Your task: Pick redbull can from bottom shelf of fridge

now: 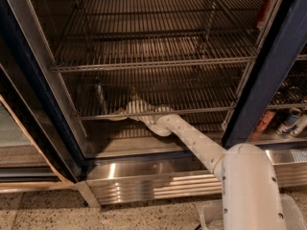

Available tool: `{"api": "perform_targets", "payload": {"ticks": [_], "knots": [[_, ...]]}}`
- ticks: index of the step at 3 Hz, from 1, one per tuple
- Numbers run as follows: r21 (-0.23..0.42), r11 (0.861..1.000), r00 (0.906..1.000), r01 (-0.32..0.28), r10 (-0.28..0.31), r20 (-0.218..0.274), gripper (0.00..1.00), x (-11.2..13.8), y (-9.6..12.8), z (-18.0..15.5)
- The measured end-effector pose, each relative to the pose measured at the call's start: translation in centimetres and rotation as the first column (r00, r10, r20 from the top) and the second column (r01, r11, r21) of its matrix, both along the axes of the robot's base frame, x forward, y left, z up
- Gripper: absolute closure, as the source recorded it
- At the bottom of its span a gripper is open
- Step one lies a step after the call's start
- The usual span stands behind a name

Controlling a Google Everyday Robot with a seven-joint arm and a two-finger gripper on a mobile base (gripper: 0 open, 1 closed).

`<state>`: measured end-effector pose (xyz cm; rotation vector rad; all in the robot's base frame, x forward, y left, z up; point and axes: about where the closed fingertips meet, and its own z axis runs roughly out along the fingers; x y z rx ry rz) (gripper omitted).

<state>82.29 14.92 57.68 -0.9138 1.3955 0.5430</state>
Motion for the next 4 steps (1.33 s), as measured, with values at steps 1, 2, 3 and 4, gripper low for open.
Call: {"api": "perform_targets", "payload": {"ticks": [1,2,3,4], "knots": [[0.0,1.0,1.0,0.0,0.0,0.0,0.0,0.0,0.0,0.0],[-0.005,1.0,0.9999,-0.008,0.008,-0.014,0.0,0.4,0.8,-0.6],[-0.013,1.0,0.9994,-0.003,0.003,-0.034,0.0,1.7,1.6,-1.7],[-0.02,1.0,0.9986,0.009,-0.01,-0.052,0.0,4.0,2.9,-3.0]]}}
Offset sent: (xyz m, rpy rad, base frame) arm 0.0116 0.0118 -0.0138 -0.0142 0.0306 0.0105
